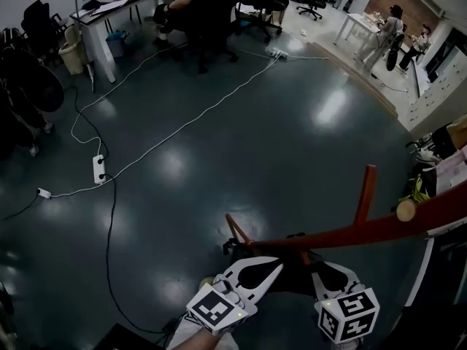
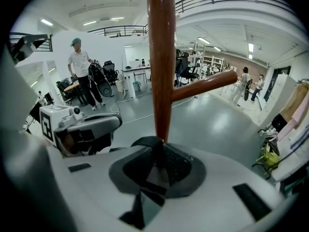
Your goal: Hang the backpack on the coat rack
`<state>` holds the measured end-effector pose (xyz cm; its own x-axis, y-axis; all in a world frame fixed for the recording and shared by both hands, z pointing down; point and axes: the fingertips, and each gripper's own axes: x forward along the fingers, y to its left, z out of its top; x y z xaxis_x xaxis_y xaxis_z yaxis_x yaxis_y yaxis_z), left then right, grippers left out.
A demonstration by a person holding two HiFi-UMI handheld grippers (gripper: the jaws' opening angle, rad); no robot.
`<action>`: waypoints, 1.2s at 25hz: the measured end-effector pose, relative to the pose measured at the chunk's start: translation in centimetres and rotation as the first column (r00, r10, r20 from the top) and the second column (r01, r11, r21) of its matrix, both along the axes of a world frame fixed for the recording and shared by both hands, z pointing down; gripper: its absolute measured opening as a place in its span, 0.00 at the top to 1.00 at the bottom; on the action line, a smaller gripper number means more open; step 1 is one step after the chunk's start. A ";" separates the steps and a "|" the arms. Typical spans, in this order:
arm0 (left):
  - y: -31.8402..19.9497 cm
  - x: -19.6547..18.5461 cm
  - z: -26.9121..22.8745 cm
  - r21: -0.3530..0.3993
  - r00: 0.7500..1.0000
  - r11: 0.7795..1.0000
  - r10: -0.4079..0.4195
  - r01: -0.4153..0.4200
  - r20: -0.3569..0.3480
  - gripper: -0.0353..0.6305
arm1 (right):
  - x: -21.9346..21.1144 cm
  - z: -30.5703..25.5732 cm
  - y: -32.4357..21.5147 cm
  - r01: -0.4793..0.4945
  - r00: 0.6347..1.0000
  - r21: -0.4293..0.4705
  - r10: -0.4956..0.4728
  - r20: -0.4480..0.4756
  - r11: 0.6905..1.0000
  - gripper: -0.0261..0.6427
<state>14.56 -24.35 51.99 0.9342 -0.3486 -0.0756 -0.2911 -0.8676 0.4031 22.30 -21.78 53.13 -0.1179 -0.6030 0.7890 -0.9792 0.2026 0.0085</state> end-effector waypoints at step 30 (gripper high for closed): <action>1.3 -1.2 -2.9 -0.032 1.000 0.999 -0.011 0.011 -0.021 0.93 | -5.1 -10.4 0.5 -0.063 0.903 0.441 -0.137 0.407 0.895 0.88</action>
<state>13.41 -23.03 49.11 0.9286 -0.3613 -0.0843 -0.2916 -0.8513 0.4363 17.17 -21.30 42.73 -0.4034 -0.8582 0.3174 -0.9009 0.3117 -0.3022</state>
